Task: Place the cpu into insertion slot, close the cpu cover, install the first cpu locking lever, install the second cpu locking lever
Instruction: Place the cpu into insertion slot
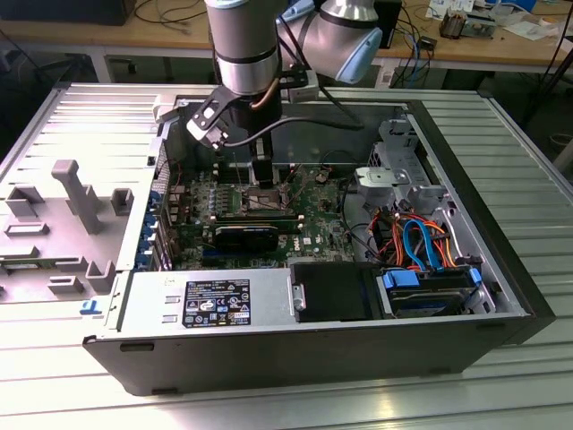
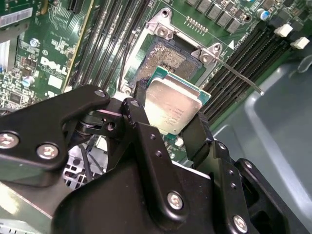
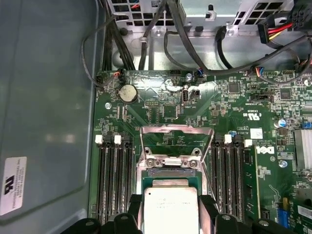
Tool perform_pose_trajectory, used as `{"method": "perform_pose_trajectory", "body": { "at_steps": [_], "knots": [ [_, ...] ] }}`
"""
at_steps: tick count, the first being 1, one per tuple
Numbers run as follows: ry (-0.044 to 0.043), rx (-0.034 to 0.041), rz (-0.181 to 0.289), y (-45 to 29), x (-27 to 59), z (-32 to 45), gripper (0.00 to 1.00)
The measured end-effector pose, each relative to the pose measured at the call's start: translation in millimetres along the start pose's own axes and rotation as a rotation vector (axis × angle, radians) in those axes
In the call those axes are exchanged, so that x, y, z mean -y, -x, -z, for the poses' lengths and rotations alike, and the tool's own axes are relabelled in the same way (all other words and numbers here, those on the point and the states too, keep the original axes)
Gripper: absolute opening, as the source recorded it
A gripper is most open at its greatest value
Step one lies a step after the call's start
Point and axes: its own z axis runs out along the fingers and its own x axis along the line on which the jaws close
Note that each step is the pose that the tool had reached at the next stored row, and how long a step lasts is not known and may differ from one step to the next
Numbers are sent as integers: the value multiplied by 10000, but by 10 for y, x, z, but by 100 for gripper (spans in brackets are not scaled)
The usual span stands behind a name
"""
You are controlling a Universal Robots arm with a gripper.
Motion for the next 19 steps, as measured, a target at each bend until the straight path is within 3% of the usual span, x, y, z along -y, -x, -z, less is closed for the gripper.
{"method": "perform_pose_trajectory", "body": {
  "at_steps": [6, 12, 19],
  "knots": [
    [4, 2, -16, 13, 19, -128, 54],
    [11, 3, -14, 15, 28, -201, 54],
    [11, 4, -14, 15, 28, -204, 54]
  ]
}}
